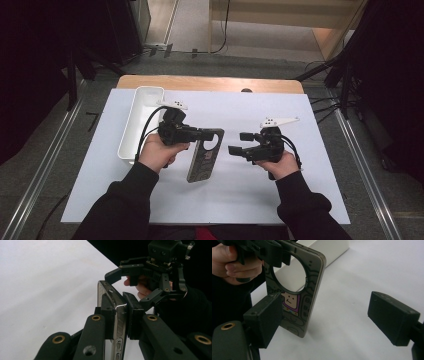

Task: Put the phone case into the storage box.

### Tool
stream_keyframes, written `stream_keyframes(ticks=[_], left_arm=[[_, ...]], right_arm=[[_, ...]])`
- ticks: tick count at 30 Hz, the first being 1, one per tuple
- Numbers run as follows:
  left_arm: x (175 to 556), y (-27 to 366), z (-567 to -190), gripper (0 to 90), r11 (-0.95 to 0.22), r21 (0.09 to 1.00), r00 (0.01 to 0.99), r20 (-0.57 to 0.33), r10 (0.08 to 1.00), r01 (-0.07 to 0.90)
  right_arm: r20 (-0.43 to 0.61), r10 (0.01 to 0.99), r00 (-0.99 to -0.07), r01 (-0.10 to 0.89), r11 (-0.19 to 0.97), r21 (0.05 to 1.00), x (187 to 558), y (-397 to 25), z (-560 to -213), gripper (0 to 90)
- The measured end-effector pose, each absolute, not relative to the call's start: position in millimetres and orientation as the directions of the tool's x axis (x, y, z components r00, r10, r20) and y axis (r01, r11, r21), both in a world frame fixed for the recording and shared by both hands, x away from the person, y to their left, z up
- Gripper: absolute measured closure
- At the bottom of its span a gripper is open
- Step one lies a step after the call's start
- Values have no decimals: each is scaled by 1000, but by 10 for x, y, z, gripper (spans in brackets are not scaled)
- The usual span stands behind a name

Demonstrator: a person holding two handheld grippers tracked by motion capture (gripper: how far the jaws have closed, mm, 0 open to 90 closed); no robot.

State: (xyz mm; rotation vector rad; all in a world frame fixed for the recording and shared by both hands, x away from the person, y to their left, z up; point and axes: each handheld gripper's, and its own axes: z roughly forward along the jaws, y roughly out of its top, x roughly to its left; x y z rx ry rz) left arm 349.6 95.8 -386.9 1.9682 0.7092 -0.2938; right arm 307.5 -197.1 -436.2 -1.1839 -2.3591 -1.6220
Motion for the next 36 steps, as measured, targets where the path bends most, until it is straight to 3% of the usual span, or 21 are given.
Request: stream_keyframes(ticks=[36], left_arm=[[3477,861,-3887,793,-360,729,811,-491,319,583]], right_arm=[[461,534,-708,610,134,781,3205,-1774,-4443,137]])
